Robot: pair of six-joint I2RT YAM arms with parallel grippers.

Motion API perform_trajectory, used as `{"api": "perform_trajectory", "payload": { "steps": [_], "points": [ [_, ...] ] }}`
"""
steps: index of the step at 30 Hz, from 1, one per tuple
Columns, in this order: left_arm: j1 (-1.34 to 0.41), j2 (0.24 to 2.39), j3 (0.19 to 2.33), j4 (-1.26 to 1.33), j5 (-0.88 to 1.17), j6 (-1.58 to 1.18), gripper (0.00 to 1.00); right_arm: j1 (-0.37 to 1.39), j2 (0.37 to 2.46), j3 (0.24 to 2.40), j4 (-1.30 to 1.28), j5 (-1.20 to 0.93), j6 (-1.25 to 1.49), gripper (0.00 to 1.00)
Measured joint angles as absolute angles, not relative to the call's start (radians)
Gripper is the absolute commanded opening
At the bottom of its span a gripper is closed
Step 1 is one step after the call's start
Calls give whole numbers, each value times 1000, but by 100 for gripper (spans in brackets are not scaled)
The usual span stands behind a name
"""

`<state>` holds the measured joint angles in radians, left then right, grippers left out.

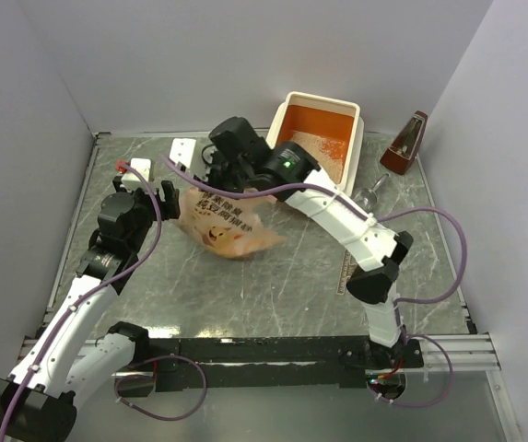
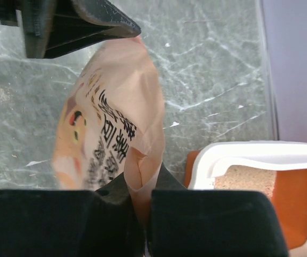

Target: Fill the litter box with clean litter

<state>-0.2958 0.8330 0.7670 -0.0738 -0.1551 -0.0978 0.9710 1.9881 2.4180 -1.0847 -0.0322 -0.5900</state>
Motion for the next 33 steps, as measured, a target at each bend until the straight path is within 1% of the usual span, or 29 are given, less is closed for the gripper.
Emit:
{"api": "perform_trajectory", "payload": {
  "steps": [5, 13, 17, 20, 24, 33],
  "points": [
    [-296, 833, 767, -75, -156, -98, 78, 971, 1916, 2415, -1066, -49, -590, 0],
    [-296, 833, 767, -80, -157, -98, 78, 971, 1815, 2299, -949, -80, -561, 0],
    [-296, 833, 767, -80, -157, -98, 78, 971, 1833, 2188, -928, -101, -514, 0],
    [-296, 833, 767, -81, -157, -98, 78, 971, 1888, 2120, -926, -113, -472, 0],
    [-296, 833, 767, -81, -166, -98, 78, 991, 1945, 2118, -875, -99, -450, 0],
    [-296, 833, 767, -89, -202, -98, 79, 977, 1942, 2128, -846, -30, -443, 0]
  ]
}}
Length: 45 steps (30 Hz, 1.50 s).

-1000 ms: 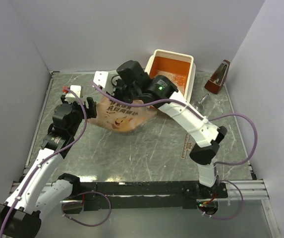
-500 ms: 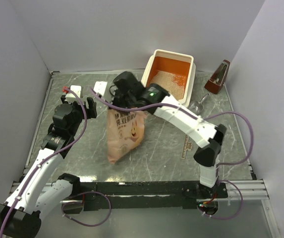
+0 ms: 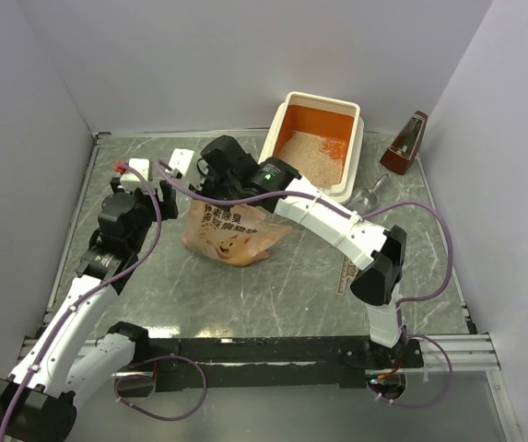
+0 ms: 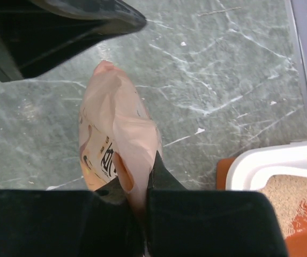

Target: Fill the litter box with clean litter

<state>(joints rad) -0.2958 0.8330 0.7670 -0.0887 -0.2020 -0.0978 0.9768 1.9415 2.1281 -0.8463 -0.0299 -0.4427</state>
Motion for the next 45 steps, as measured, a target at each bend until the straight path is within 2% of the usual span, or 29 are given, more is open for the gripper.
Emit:
{"api": "perform_trajectory", "payload": {
  "steps": [5, 6, 7, 9, 12, 15, 19, 23, 27, 31, 37, 45],
  "points": [
    [-296, 833, 767, -89, -208, -98, 79, 973, 1934, 2128, -847, -28, -434, 1],
    [-296, 833, 767, -89, -209, -98, 79, 973, 1934, 2127, -846, -30, -427, 10],
    [-296, 833, 767, -89, -209, -98, 79, 973, 1934, 2120, -838, -32, -418, 31],
    [-296, 833, 767, -89, -210, -98, 79, 973, 1934, 2107, -806, -37, -397, 54],
    [-296, 834, 767, -89, -217, -97, 79, 975, 1932, 2105, -713, -43, -371, 66],
    [-296, 837, 767, -90, -226, -97, 79, 976, 1919, 2105, -664, -46, -355, 73],
    [-296, 836, 767, -90, -230, -97, 80, 975, 1844, 2044, -617, -32, -356, 76],
    [-296, 818, 760, -89, -196, -90, 80, 952, 1666, 1881, -570, -27, -360, 80],
    [-294, 772, 757, -85, -43, -64, 87, 847, 1439, 1655, -500, -67, -356, 83],
    [-294, 743, 772, -88, 116, -8, 89, 740, 1306, 1508, -450, -96, -346, 83],
    [-295, 805, 958, -179, 286, 111, 94, 709, 1233, 1321, -389, -142, -296, 83],
    [-296, 1050, 1305, -371, 516, 290, 98, 709, 1124, 1169, -343, -191, -170, 83]
  ]
}}
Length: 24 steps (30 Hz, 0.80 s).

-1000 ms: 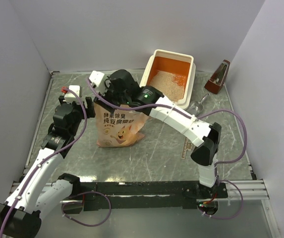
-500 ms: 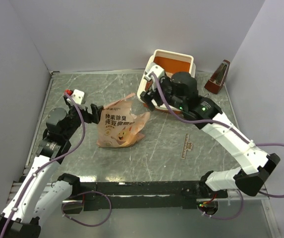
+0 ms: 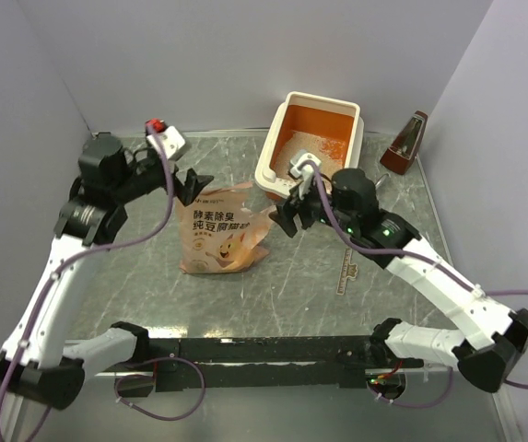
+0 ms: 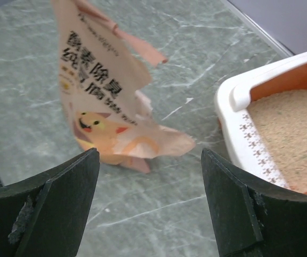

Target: Fill the litter box with clean litter

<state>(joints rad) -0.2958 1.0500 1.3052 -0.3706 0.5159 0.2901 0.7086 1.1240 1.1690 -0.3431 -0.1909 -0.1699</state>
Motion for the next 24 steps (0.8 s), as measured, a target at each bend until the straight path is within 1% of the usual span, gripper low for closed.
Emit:
{"api": "perform_trajectory", "payload": {
  "steps": [4, 7, 14, 18, 22, 24],
  "points": [
    [-296, 1197, 1427, -498, 630, 383, 99, 709, 1029, 1100, -329, -211, -110, 82],
    [-300, 1290, 1476, -578, 683, 434, 99, 709, 984, 1071, -331, -200, -72, 82],
    [-321, 1387, 1488, -690, 711, 485, 99, 709, 856, 961, -340, -183, 16, 83],
    [-345, 1429, 1492, -716, 707, 490, 98, 709, 854, 936, -336, -177, 44, 83],
    [-366, 1481, 1493, -748, 678, 495, 95, 709, 883, 927, -331, -178, 59, 82],
    [-378, 1502, 1493, -764, 650, 497, 84, 709, 892, 926, -329, -177, 63, 82]
  ]
}}
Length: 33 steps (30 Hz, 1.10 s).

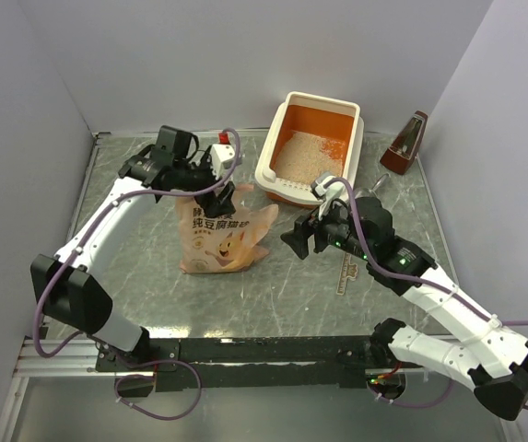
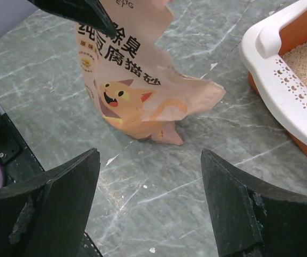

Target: Fill the litter box with clean litter

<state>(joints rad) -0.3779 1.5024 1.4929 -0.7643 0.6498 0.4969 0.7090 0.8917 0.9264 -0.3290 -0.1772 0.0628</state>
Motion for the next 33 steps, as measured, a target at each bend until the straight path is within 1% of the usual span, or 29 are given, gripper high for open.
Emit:
{"api": "perform_trajectory", "payload": {
  "steps": [1, 4, 5, 9, 12, 16, 18, 21, 25, 29, 33],
  "points": [
    [-384, 1509, 1493, -770, 636, 496, 77, 709, 892, 926, -328, -177, 64, 82],
    [-406, 1517, 1489, -774, 580, 511, 23, 709, 894, 925, -321, -176, 67, 82],
    [-412, 1515, 1485, -768, 567, 501, 1, 709, 897, 925, -321, -176, 69, 82],
    [-447, 1446, 1361, -644, 460, 511, 1, 709, 921, 925, -321, -171, 74, 82],
    [-474, 1324, 1222, -537, 392, 512, 1, 709, 933, 925, -321, -165, 78, 82],
    [-492, 1163, 1123, -398, 360, 523, 1, 709, 934, 925, -320, -157, 86, 82],
    [-491, 1094, 1085, -369, 370, 545, 1, 709, 934, 925, -315, -154, 93, 82],
    [-476, 1056, 1053, -366, 439, 607, 1, 709, 934, 925, -300, -155, 109, 82],
    [-394, 1069, 1082, -419, 603, 690, 1, 711, 934, 925, -294, -150, 119, 81],
    [-332, 1130, 1176, -540, 743, 770, 1, 711, 926, 926, -293, -139, 125, 82],
    [-264, 1251, 1338, -706, 873, 883, 1, 711, 908, 931, -296, -134, 131, 81]
  ]
}}
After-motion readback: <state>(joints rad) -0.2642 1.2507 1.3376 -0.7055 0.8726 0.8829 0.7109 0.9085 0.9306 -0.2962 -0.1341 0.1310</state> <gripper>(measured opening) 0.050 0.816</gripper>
